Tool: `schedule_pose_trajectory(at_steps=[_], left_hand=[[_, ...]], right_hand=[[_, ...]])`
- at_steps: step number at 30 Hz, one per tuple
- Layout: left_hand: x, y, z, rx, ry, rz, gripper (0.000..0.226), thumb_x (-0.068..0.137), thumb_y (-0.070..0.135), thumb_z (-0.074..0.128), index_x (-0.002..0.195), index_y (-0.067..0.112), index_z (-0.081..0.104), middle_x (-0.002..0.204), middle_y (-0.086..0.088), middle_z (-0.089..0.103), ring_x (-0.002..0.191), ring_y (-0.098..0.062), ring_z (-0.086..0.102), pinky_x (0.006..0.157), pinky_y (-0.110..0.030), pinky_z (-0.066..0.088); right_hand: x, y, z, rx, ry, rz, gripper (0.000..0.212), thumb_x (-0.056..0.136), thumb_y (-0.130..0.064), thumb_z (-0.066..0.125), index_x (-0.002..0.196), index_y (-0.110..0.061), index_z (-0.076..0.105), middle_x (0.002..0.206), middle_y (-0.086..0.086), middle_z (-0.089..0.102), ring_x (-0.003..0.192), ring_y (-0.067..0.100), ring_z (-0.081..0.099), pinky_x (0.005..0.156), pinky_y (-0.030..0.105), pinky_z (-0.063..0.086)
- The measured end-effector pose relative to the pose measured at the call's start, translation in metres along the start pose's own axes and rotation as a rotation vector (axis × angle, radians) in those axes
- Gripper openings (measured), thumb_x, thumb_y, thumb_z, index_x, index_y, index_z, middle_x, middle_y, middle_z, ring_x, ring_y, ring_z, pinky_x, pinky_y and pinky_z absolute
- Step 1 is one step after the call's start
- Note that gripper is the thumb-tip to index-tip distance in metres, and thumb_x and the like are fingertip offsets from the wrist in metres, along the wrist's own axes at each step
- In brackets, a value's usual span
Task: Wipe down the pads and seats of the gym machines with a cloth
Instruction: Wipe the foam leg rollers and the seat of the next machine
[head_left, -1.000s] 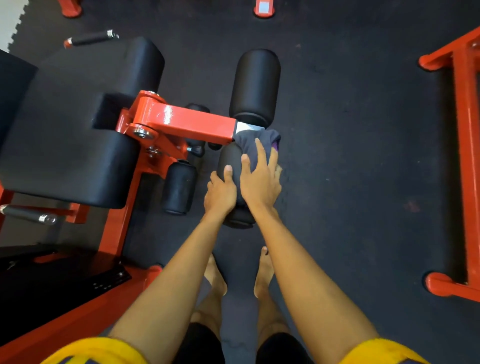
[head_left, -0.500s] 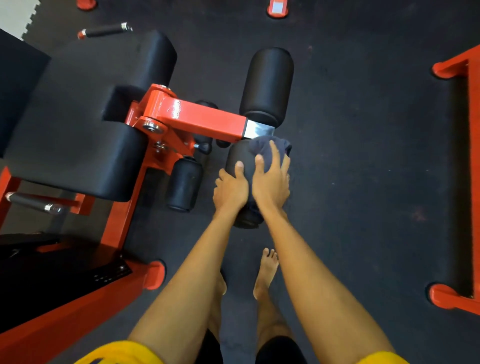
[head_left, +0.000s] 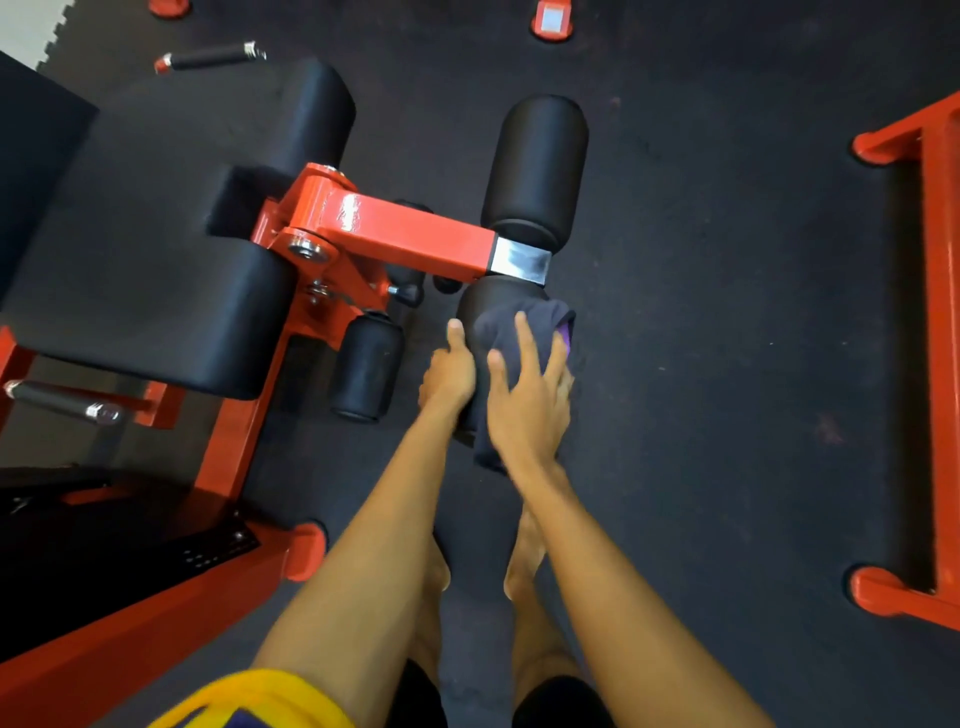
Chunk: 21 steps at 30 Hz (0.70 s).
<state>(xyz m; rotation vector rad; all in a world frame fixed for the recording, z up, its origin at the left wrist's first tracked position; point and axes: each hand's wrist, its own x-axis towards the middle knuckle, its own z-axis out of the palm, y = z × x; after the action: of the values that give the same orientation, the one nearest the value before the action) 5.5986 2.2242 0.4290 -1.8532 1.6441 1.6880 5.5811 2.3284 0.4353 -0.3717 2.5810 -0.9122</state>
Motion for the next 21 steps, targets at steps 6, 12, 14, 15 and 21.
schedule_pose_trajectory(at_steps=[6, 12, 14, 15, 21], left_hand=[[-0.017, -0.009, 0.008, 0.124, 0.102, 0.141, 0.063, 0.107, 0.050, 0.025, 0.155, 0.010, 0.030, 0.159, -0.014, 0.036, 0.145, -0.034, 0.035, 0.118, -0.049, 0.026], [0.025, -0.014, -0.016, -0.126, -0.188, 0.041, 0.082, 0.095, 0.076, 0.030, 0.138, 0.013, 0.060, 0.140, -0.012, 0.060, 0.129, -0.024, 0.056, 0.112, -0.037, 0.039], [0.044, -0.026, -0.018, -0.186, -0.311, -0.042, 0.094, 0.082, 0.090, 0.034, 0.120, 0.012, 0.071, 0.122, -0.013, 0.071, 0.115, -0.023, 0.065, 0.105, -0.035, 0.046], [0.049, -0.029, -0.017, -0.213, -0.330, -0.072, 0.095, 0.082, 0.091, 0.034, 0.113, 0.010, 0.073, 0.113, -0.014, 0.073, 0.112, -0.024, 0.067, 0.104, -0.035, 0.047], [0.013, -0.013, -0.008, -0.156, -0.131, 0.050, 0.097, 0.086, 0.085, 0.024, 0.143, 0.012, 0.055, 0.144, -0.012, 0.056, 0.132, -0.029, 0.054, 0.114, -0.046, 0.040]], right_hand=[[0.079, -0.032, -0.002, -0.148, -0.041, 0.032, 0.057, 0.105, -0.055, 0.038, 0.159, -0.042, 0.024, 0.168, 0.001, 0.017, 0.145, 0.039, 0.029, 0.110, 0.058, 0.038], [-0.030, 0.009, 0.007, -0.227, 0.026, -0.225, 0.059, 0.101, -0.056, 0.041, 0.158, -0.042, 0.030, 0.165, 0.006, 0.025, 0.145, 0.041, 0.029, 0.111, 0.057, 0.039], [-0.057, 0.022, 0.008, -0.237, -0.015, -0.266, 0.060, 0.102, -0.055, 0.040, 0.159, -0.041, 0.028, 0.166, 0.006, 0.022, 0.149, 0.041, 0.026, 0.115, 0.057, 0.036], [-0.061, 0.026, 0.009, -0.233, -0.025, -0.275, 0.060, 0.102, -0.055, 0.040, 0.159, -0.041, 0.028, 0.167, 0.006, 0.021, 0.151, 0.041, 0.023, 0.117, 0.058, 0.034], [0.011, -0.013, 0.013, -0.265, -0.007, -0.143, 0.058, 0.103, -0.051, 0.041, 0.159, -0.044, 0.026, 0.169, 0.005, 0.017, 0.155, 0.042, 0.006, 0.122, 0.060, 0.019]])
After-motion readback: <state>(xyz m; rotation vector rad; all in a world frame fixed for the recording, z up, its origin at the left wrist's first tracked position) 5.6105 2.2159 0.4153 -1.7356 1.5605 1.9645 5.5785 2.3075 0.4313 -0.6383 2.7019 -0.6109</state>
